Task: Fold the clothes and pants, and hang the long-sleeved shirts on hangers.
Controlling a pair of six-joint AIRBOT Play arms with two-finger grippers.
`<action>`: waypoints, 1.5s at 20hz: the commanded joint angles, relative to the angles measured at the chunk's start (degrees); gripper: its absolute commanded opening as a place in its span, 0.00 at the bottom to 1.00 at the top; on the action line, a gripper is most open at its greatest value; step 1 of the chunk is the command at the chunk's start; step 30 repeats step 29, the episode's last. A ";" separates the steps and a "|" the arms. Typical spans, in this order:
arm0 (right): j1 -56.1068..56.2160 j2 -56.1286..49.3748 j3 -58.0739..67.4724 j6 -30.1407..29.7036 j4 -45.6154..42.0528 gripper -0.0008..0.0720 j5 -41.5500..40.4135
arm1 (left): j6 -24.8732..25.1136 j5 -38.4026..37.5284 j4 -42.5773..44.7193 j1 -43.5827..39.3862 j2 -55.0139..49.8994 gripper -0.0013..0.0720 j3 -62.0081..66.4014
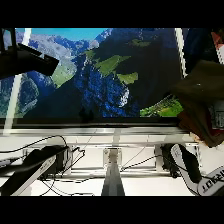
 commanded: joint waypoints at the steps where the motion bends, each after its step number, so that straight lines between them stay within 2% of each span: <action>1: -13.99 0.96 0.98 3.50 -1.68 0.07 8.50 | 0.00 1.33 0.22 0.22 1.05 0.95 0.17; 4: -21.66 0.94 0.98 3.48 -2.12 0.11 7.13 | 0.00 1.33 0.20 0.22 1.07 0.95 0.17; 5: -23.63 0.87 0.96 3.45 -2.10 0.26 6.16 | 0.00 1.33 0.20 0.22 1.07 0.95 0.17; 6: -24.83 0.63 0.96 3.06 -2.10 0.45 5.92 | 0.00 1.31 0.22 0.22 1.07 0.95 0.17; 7: -25.40 0.07 0.96 -0.04 -2.14 0.56 5.95 | 0.00 1.33 0.22 0.22 1.07 0.95 0.17; 10: -22.32 -0.72 -0.79 -9.22 1.84 0.56 3.76 | 0.00 1.33 0.22 0.22 1.07 0.95 0.17; 12: -14.78 -0.72 -3.17 -17.38 6.05 0.56 0.22 | 0.00 1.33 0.22 0.22 1.07 0.95 0.17; 14: -4.42 -0.79 -4.83 -22.53 6.73 0.54 -2.67 | -0.02 1.33 0.22 0.22 1.07 0.95 0.17; 15: 1.75 -0.79 -5.55 -24.22 6.75 0.47 -4.31 | 0.00 1.33 0.22 0.22 1.07 0.95 0.17; 16: 8.11 -0.79 -6.08 -24.76 6.73 0.35 -5.62 | 0.00 1.31 0.22 0.22 1.07 0.95 0.17; 19: 26.08 -0.76 -6.64 -24.76 6.67 0.07 -8.50 | 0.00 1.33 0.22 0.22 1.07 0.95 0.17; 22: 41.72 -0.76 -6.64 -26.86 5.55 0.07 -10.27 | 0.00 1.33 0.22 0.22 1.07 0.95 0.17; 25: 52.83 -0.76 -6.64 -27.26 2.75 0.07 -9.99 | 0.00 1.33 0.22 0.22 1.07 0.95 0.17; 30: 59.34 -0.76 -6.64 -27.26 2.86 0.07 -10.08 | 0.00 1.33 0.22 0.22 1.07 0.95 0.17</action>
